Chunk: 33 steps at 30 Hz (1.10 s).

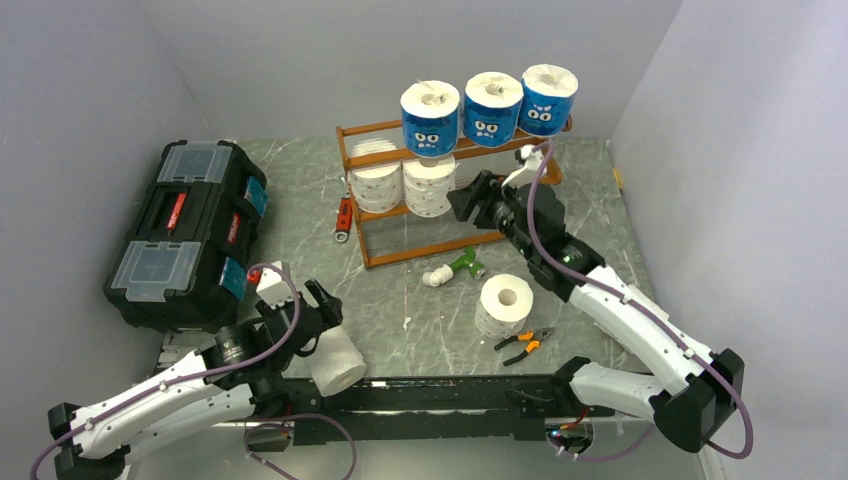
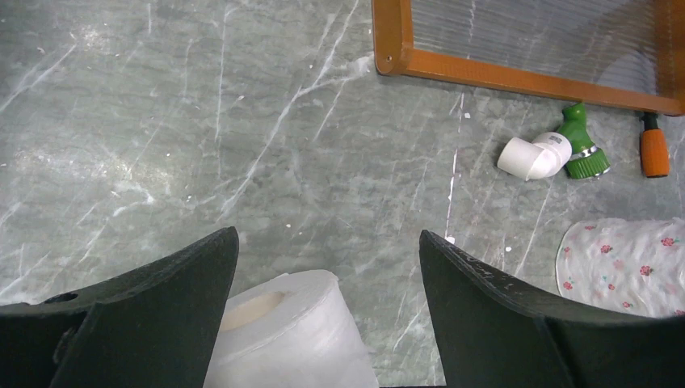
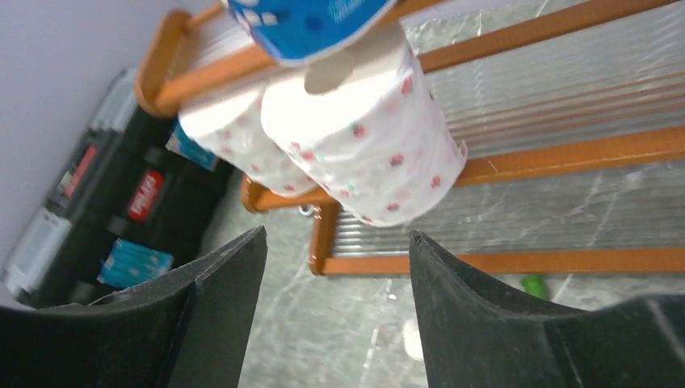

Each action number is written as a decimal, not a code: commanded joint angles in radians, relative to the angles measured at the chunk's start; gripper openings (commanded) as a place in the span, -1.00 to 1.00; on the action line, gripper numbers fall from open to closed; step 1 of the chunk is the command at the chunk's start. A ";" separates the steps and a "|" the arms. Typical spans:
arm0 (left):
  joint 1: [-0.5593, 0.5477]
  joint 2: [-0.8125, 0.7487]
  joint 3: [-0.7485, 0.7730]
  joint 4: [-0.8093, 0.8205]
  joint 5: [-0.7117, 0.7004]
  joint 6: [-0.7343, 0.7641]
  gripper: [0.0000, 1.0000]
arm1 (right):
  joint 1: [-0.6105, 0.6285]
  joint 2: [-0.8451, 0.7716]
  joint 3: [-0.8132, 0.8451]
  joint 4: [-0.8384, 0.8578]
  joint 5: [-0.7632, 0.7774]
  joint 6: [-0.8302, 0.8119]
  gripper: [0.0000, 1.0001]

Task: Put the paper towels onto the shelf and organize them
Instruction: Place the paper towel on the shelf.

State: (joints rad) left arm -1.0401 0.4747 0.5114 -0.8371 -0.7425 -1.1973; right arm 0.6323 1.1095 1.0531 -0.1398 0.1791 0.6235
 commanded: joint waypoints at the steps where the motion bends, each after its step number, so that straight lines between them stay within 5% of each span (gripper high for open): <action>1: -0.001 0.006 -0.010 0.069 0.020 0.030 0.76 | -0.002 -0.048 -0.171 0.327 -0.040 -0.190 0.36; 12: -0.001 0.072 0.015 0.081 0.025 0.053 0.76 | -0.003 0.011 -0.393 0.742 -0.064 -0.363 0.40; 17: -0.001 0.057 0.005 0.079 0.013 0.054 0.76 | -0.003 0.068 -0.365 0.748 -0.127 -0.384 0.73; 33: -0.001 0.061 0.006 0.066 0.008 0.054 0.77 | -0.011 0.251 -0.294 0.834 -0.157 -0.426 0.70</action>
State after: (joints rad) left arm -1.0401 0.5449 0.5056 -0.7753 -0.7223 -1.1599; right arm 0.6262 1.3300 0.7013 0.5953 0.0429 0.2153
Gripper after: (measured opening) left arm 0.884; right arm 0.847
